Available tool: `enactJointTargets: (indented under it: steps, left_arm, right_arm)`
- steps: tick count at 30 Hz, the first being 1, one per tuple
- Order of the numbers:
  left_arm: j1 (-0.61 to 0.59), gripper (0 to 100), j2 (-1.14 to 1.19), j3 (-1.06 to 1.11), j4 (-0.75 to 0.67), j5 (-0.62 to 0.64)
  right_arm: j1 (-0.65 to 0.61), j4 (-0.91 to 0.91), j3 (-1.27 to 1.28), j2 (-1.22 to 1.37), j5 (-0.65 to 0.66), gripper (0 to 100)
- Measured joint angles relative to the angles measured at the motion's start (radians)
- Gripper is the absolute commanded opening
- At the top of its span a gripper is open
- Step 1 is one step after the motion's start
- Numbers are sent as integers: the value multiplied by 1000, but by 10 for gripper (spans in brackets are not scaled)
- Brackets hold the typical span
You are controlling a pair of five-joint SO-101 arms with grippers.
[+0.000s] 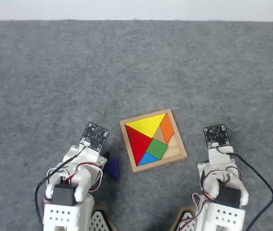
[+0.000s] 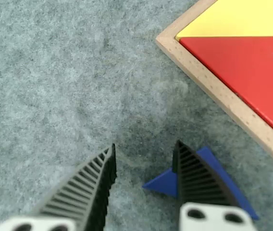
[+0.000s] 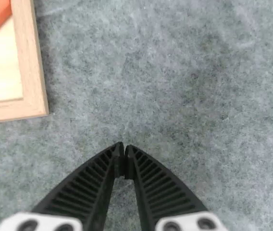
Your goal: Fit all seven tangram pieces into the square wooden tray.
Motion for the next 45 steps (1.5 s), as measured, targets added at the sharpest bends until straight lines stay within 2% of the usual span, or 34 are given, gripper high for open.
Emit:
enactJointTargets:
  steps: [33,40,43,45]
  left_arm:
    - [2,187,0,0,0,0]
    - [6,185,0,0,0,-8]
    - [-11,185,0,-2,-46,-75]
    - [-63,185,0,-8,-63,-137]
  right_arm:
    - [-3,0,0,0,0,6]
    - [-222,0,0,0,2,6]
    - [-259,0,0,0,2,6]
    - [-262,0,0,0,9,6]
